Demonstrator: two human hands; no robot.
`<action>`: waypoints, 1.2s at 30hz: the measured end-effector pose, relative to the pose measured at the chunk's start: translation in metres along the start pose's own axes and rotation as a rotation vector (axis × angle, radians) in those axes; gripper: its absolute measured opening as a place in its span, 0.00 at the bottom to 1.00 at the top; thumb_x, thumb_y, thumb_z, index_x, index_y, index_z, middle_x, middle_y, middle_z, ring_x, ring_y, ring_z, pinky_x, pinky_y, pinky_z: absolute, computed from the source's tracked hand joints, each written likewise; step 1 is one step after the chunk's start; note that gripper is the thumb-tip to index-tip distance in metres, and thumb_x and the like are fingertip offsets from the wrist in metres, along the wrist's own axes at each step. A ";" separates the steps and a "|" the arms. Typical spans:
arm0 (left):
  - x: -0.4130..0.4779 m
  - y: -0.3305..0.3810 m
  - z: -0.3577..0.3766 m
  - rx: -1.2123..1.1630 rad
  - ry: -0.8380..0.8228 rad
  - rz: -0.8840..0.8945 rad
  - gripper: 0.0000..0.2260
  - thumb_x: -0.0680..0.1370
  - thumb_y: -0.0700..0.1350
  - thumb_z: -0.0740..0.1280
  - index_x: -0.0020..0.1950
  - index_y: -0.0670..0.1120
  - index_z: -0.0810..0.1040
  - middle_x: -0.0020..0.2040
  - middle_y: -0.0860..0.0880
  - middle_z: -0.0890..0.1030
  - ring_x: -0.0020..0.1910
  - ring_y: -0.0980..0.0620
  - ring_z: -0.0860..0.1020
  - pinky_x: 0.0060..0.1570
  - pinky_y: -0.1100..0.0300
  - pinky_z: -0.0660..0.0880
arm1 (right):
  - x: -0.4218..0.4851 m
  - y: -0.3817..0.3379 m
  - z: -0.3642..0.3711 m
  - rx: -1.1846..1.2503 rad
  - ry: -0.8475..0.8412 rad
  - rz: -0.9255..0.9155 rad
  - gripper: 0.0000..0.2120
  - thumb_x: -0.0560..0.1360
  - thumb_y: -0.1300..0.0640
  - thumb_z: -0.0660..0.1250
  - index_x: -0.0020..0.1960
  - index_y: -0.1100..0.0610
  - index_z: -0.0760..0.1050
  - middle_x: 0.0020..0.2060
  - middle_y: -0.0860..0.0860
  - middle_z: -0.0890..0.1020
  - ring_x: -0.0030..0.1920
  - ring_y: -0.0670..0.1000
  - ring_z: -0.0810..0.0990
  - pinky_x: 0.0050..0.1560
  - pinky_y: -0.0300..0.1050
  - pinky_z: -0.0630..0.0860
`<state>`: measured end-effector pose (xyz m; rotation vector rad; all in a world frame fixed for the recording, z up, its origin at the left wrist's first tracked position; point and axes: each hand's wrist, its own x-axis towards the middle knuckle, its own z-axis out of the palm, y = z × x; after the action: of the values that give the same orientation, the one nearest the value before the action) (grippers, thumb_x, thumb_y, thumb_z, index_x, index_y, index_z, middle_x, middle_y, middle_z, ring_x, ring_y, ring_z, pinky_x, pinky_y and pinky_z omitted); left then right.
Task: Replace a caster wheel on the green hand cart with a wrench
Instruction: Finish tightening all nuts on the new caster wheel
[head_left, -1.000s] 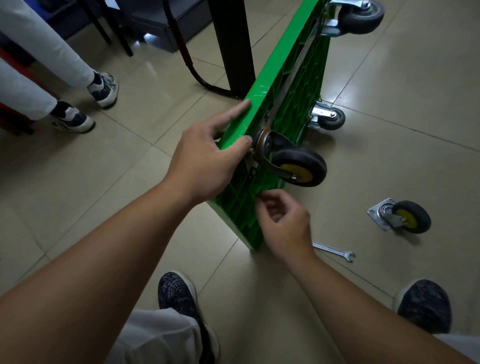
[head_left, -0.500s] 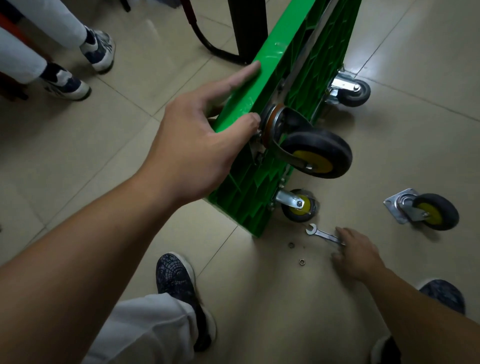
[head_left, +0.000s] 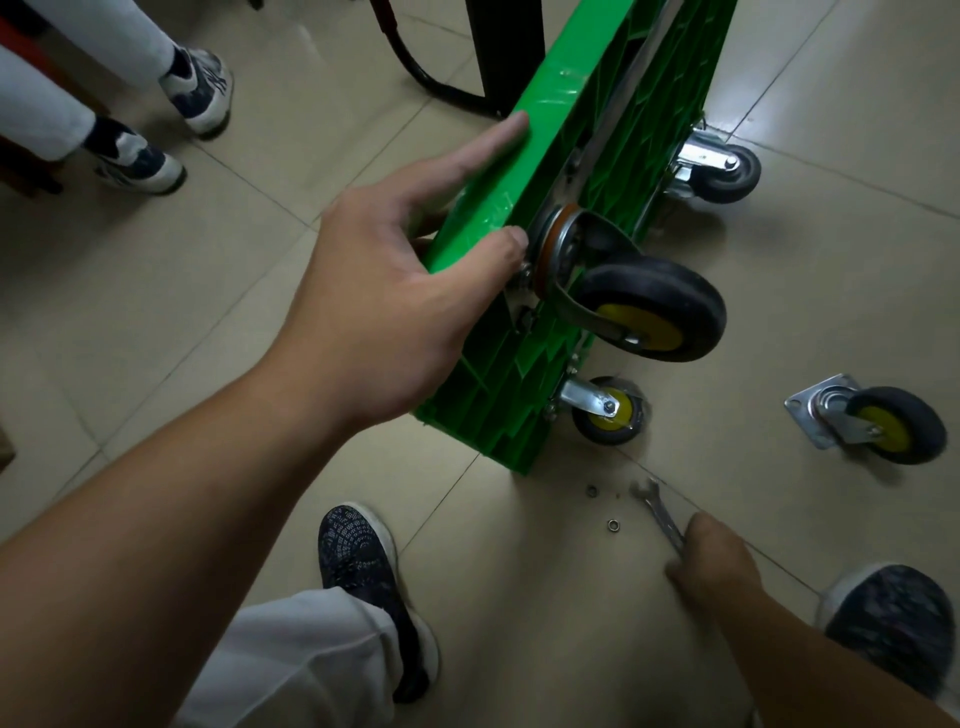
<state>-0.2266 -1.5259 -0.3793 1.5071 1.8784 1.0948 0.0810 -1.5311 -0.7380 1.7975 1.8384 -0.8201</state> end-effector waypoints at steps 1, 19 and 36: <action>0.000 0.001 0.000 -0.004 0.000 -0.004 0.24 0.80 0.45 0.69 0.77 0.52 0.72 0.74 0.57 0.74 0.70 0.64 0.72 0.65 0.65 0.73 | -0.001 0.001 0.001 -0.023 -0.030 -0.017 0.11 0.73 0.51 0.71 0.50 0.52 0.71 0.48 0.52 0.78 0.47 0.52 0.78 0.48 0.46 0.77; -0.002 0.011 -0.001 0.090 0.010 -0.024 0.24 0.79 0.52 0.69 0.74 0.65 0.71 0.75 0.58 0.72 0.69 0.60 0.72 0.67 0.50 0.75 | -0.140 -0.138 -0.105 1.113 0.544 -0.759 0.11 0.83 0.55 0.60 0.59 0.39 0.73 0.42 0.45 0.81 0.39 0.48 0.82 0.40 0.45 0.81; -0.001 0.012 0.001 0.076 0.025 -0.049 0.23 0.81 0.47 0.70 0.75 0.62 0.72 0.66 0.68 0.72 0.67 0.65 0.72 0.67 0.52 0.76 | -0.099 -0.182 -0.117 1.125 0.387 -0.780 0.12 0.85 0.55 0.54 0.64 0.53 0.73 0.55 0.49 0.79 0.55 0.41 0.77 0.53 0.29 0.70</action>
<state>-0.2185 -1.5261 -0.3707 1.4872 1.9841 1.0353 -0.0832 -1.5205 -0.5663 1.8059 2.6716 -2.2805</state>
